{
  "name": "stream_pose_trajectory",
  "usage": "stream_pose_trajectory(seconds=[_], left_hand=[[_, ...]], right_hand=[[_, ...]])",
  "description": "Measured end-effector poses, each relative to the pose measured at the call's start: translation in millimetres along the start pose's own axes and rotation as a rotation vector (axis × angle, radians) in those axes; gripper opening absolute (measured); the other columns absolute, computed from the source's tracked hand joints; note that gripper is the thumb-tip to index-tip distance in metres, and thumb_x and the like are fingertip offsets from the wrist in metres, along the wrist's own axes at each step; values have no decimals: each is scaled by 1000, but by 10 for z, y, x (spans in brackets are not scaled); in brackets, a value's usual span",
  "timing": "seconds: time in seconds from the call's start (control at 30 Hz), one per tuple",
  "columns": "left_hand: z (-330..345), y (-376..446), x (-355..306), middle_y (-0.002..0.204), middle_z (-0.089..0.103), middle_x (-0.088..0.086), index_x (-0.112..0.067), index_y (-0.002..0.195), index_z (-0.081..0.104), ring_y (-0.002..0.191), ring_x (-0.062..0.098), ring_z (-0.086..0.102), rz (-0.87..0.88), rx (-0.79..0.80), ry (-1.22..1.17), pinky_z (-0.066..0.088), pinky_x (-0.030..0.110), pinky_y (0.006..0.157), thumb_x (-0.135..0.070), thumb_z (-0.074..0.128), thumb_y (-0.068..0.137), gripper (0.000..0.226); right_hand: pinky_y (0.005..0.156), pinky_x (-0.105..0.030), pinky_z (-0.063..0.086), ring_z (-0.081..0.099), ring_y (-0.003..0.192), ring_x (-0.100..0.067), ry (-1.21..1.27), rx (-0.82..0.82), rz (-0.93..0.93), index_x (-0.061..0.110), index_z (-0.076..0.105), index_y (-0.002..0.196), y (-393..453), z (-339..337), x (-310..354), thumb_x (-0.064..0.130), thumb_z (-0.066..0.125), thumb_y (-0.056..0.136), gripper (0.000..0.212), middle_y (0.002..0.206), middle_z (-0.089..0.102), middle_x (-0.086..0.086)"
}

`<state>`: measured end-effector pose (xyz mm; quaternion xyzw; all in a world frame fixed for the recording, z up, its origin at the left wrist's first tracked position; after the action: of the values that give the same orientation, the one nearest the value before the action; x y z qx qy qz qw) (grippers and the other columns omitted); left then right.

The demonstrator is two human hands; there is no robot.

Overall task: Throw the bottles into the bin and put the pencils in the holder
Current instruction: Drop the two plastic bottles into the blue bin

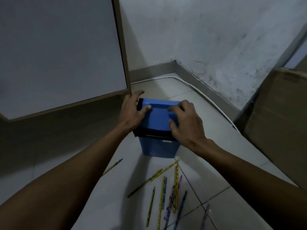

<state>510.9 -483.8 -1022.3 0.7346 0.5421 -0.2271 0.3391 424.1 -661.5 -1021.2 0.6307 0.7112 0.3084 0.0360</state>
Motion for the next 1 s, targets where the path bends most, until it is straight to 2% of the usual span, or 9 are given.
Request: stream_pose_trajectory(seconds=[0.07,0.17,0.37,0.53,0.6,0.7,0.8,0.9,1.0], left_hand=[[2,32,-13,126,44,13,-22,141,43,111,23,47,-17,49,22,39,31,90,-36,61,90,56],[5,61,-26,126,45,12,-19,142,43,117,26,48,-26,125,72,38,32,97,-37,56,93,54],[-4,64,-38,131,45,13,-18,143,41,120,27,47,-27,170,95,39,37,101,-30,59,92,56],[-13,19,-8,134,42,14,-22,149,31,123,28,46,-20,191,52,41,40,102,-38,54,93,62],[-59,-40,29,140,39,15,-25,151,25,126,30,45,-27,173,-1,43,47,103,-45,48,95,63],[-190,-175,210,147,37,17,-21,150,25,130,32,44,-53,87,-51,42,52,104,-45,41,98,60],[-329,-403,503,126,54,16,-10,134,45,111,26,54,-38,18,14,48,43,93,-35,40,100,43],[-379,-671,844,97,59,10,-8,111,56,86,21,54,-50,67,141,44,36,72,-29,41,101,28],[-341,-876,1157,89,64,8,-11,108,59,82,26,60,-107,228,247,50,37,72,-30,45,98,25]], right_hand=[[83,-41,50,46,115,-29,-72,-7,83,14,55,128,65,-30,-46,27,71,77,55,123,49,-13],[100,-46,41,29,137,-32,-81,180,206,22,35,146,168,-32,-150,43,70,77,80,145,35,-14],[98,-45,44,30,136,-30,30,322,267,22,30,148,206,-21,-217,43,71,78,83,144,36,-11],[110,-52,34,8,150,-31,51,340,296,28,14,154,156,-38,-154,42,66,84,89,163,10,-12],[109,-50,34,9,150,-30,101,271,315,29,12,155,74,-59,-127,42,63,86,86,163,8,-13],[82,-36,46,39,129,-27,116,55,286,18,36,140,-148,-71,-122,38,61,89,61,141,37,-11],[61,-31,41,46,97,-20,65,-95,144,11,50,104,-477,26,-140,31,61,88,28,105,47,-6],[57,-33,41,45,86,-18,103,-13,12,12,52,88,-826,253,-129,27,58,90,16,89,50,-2],[59,-32,40,47,83,-17,127,152,-44,13,55,89,-1095,548,-106,28,56,90,16,87,53,0]])
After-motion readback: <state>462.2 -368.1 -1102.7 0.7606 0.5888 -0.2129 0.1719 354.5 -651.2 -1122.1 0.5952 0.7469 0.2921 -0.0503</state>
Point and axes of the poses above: each hand's wrist, its own y-axis towards the middle knuckle, its own z-axis out of the palm, x = y × z, the point moved 1 cm from there along y, towards the middle knuckle
